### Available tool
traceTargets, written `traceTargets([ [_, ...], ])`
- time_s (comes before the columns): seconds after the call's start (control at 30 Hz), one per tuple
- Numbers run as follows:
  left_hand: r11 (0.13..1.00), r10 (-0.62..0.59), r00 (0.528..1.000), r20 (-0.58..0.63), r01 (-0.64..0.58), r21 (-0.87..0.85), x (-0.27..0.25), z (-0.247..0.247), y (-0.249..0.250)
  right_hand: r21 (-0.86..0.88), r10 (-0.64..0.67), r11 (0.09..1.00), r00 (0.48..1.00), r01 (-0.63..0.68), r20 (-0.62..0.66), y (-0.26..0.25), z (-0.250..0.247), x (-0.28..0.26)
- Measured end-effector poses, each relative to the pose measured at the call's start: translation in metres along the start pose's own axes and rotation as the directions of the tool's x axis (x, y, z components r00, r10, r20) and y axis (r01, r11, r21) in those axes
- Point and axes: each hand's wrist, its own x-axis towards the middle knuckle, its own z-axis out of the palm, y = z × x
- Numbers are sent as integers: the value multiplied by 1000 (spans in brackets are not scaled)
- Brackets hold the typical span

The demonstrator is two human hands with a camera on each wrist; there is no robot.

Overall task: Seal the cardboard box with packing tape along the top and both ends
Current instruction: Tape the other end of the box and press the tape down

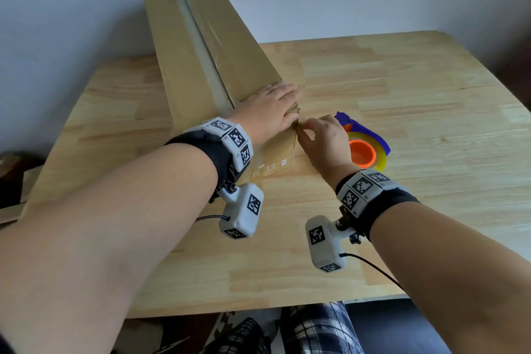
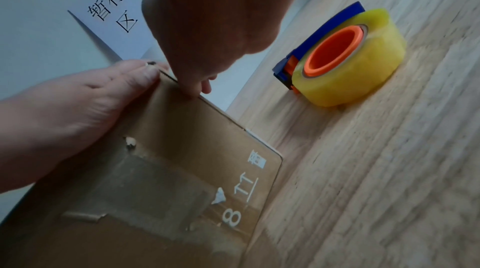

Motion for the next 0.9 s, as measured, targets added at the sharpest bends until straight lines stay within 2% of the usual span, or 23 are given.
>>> traceTargets([
  [0.07,1000,-4,1000,8,4,-2,-1,0,0,-4,-36,999,990,37,136,4,-11,-2],
  [0.13,1000,-9,999,32,9,-12,-2,-3,0,13,-56,998,957,54,284,7,-24,-4],
  [0.17,1000,-13,999,40,14,-19,-3,-5,1,51,-42,998,956,29,290,7,-29,-2],
  [0.27,1000,-25,1000,-12,25,-5,-2,-7,6,233,63,967,983,-103,170,2,-36,17],
  [0.37,997,-50,995,-83,55,59,0,-5,12,251,67,961,979,-115,191,-5,-32,35],
  [0.43,997,-69,995,-71,72,36,0,-6,12,221,11,973,974,-62,228,-6,-33,40],
  [0.5,996,-80,997,-3,80,-30,-5,-11,9,161,-84,986,956,39,282,-5,-37,41],
  [0.57,992,-100,994,39,103,-78,-12,-17,1,79,-199,980,933,183,301,-2,-42,42],
  [0.67,993,-114,993,36,114,3,-24,-17,-16,-13,-379,915,870,403,317,1,-46,50],
  [0.8,993,-117,991,71,116,17,-32,-10,-26,-92,-471,838,799,537,373,-3,-50,62],
  [0.9,994,-110,992,54,110,5,-32,-7,-26,-126,-482,809,771,574,417,-5,-52,65],
])
